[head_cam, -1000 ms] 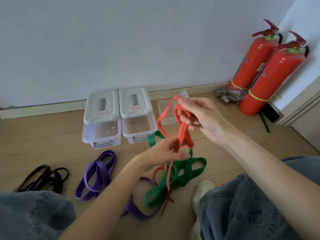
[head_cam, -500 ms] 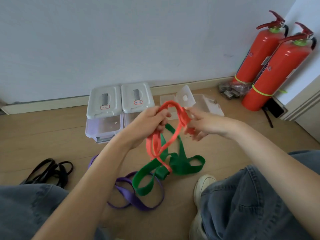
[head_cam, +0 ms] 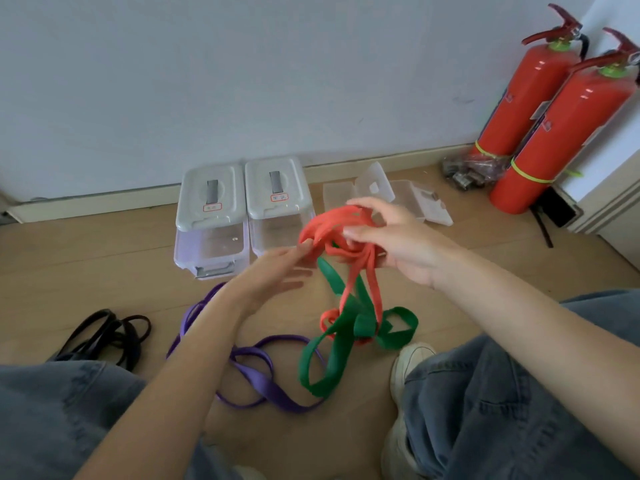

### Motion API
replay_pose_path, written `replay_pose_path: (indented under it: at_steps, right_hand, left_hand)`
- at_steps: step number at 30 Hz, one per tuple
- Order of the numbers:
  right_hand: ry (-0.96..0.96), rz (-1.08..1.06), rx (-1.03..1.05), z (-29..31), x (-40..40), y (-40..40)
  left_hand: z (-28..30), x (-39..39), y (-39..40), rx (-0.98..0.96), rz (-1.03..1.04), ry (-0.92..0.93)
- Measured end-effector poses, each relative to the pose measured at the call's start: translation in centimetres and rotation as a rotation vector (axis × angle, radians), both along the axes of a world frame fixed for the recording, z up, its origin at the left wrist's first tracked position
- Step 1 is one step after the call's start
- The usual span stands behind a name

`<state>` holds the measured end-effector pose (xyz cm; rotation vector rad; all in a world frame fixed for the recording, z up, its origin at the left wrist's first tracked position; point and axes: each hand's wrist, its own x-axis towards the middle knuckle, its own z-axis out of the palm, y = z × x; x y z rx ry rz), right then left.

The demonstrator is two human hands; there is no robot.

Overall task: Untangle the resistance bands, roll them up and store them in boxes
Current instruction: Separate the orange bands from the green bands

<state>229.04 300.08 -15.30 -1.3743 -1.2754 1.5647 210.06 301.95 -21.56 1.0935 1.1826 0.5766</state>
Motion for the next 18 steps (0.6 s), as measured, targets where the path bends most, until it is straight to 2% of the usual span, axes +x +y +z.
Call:
replay_pose_path:
  at_steps: [2,3,5,7,8,9,10,11,12,13,15,16,18]
  right_hand:
    - [0.260,-0.079,-0.027,0.7,0.1,0.4]
    - [0.380,-0.110,-0.023,1.2,0.3,0.7]
    - [0.542,-0.171,0.030,2.2,0.5,1.1]
    - [0.517,-0.223,0.140,2.3,1.0,1.5]
    - [0.379,-0.235,0.217,2.0,1.3,1.8]
    - [0.125,-0.229,0.306,1.5,1.7,2.1]
    - [-0.204,-0.200,0.381,1.0,2.2,2.4]
    - [-0.510,-0.137,0.413,0.5,2.6,2.5]
    - [-0.730,-0.040,0.414,0.0,2.9,2.6]
    - [-0.852,0.068,0.396,-0.6,3.1,2.5]
    - [-0.887,0.228,0.360,-1.2,2.9,2.0]
    - [-0.861,0.258,0.343,-1.3,2.7,1.9]
    - [-0.772,0.235,0.304,-1.2,2.5,1.9]
  left_hand:
    - [-1.9,1.1,-1.1,-0.060,-0.229,-0.195]
    - [-2.8,2.0,-1.9,-0.023,-0.354,-0.192]
    - [-4.5,3.6,-3.2,0.145,-0.508,0.024]
    - [-5.3,4.3,-3.3,0.379,-0.474,0.303]
    - [-5.1,4.2,-2.9,0.462,-0.447,0.447]
    - [-4.6,4.0,-2.4,0.514,-0.406,0.565]
    - [-3.8,3.7,-1.9,0.539,-0.337,0.596]
    - [-2.5,3.5,-1.3,0.516,-0.247,0.526]
    - [-0.9,3.4,-0.8,0.458,-0.140,0.374]
    - [0.7,3.3,-0.2,0.404,-0.024,0.193]
    - [2.8,3.1,0.9,0.309,0.182,-0.082]
    - [3.0,2.9,1.0,0.237,0.260,-0.126]
    - [2.2,2.6,0.3,0.051,0.325,-0.064]
